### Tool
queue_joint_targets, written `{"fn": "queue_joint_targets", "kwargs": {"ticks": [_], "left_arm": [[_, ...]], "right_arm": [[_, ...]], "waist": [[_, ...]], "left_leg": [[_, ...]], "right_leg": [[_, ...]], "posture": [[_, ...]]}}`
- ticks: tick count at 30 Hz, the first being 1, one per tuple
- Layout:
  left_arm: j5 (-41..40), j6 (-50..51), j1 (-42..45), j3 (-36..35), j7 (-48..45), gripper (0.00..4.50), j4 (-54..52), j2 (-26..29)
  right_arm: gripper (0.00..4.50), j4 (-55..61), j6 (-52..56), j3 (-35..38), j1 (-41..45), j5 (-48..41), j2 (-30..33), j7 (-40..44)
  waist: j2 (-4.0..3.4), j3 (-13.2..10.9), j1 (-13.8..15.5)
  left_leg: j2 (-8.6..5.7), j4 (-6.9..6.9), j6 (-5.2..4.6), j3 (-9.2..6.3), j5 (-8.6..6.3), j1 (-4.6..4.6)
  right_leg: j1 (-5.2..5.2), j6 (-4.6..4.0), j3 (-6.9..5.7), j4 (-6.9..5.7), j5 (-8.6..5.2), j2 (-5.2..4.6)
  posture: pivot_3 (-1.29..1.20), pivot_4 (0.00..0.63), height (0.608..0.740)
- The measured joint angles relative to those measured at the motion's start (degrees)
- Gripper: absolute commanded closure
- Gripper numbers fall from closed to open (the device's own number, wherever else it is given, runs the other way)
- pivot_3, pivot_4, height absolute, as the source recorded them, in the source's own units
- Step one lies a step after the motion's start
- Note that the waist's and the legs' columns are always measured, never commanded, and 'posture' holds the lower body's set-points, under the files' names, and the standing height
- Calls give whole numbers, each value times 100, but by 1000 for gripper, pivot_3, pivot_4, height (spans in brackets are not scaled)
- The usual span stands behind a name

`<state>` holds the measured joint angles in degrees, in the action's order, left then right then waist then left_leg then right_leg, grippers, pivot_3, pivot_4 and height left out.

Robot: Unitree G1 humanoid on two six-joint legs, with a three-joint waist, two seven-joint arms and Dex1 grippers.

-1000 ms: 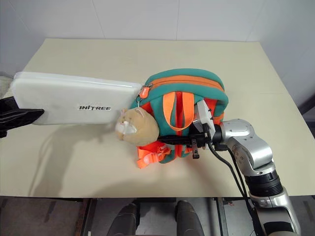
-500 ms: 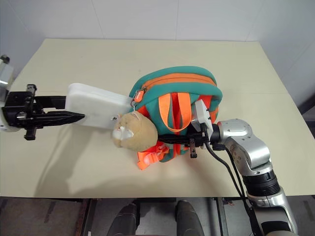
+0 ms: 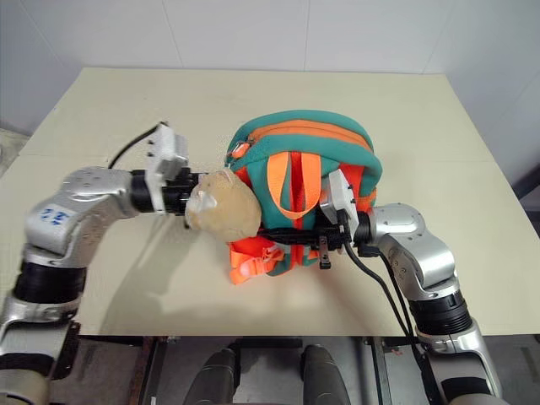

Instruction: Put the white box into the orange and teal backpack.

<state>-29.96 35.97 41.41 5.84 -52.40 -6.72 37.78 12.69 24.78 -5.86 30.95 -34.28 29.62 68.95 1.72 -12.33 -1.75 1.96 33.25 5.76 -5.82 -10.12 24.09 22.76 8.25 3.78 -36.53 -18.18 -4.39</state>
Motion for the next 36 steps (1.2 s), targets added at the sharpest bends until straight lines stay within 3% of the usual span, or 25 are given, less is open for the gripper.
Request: {"fn": "queue_joint_targets", "kwargs": {"ticks": [10,17,20,30,36], "left_arm": [[578,-150,372,263,187,3146,564,-650],[398,400,369,85,8,986,-63,-206],[104,772,335,-223,-242,87,-442,336],[-407,1207,-259,-1361,-434,37,-870,1241],[-1589,1927,-1032,-2853,276,37,-1863,1033]], "right_arm": [[4500,1,-4,17,-4,20,-6,-163],[4500,22,-5,14,-7,31,-22,-231],[4500,36,-6,10,-16,33,-23,-237],[4500,48,-20,-12,-24,45,-71,-281],[4500,99,-77,-29,-105,47,-91,-307]], "waist": [[0,0,20],[-2,-1,-13],[-2,-2,-38],[-4,-2,-54],[-3,-2,-41]], "left_leg": [[-8,27,-17,-5,12,0],[-6,0,-20,-4,18,0],[-5,-20,-19,-5,17,0],[-4,-25,-19,-4,12,2],[-4,-22,-18,-5,12,3]], "right_leg": [[-32,10,0,43,28,-1],[-23,10,1,52,35,-1],[-14,9,1,47,34,-1],[-13,7,1,54,28,-1],[-16,7,0,55,28,-4]], "posture": [[0,150,740],[0,150,740],[0,150,740],[0,150,740],[0,150,740]]}}
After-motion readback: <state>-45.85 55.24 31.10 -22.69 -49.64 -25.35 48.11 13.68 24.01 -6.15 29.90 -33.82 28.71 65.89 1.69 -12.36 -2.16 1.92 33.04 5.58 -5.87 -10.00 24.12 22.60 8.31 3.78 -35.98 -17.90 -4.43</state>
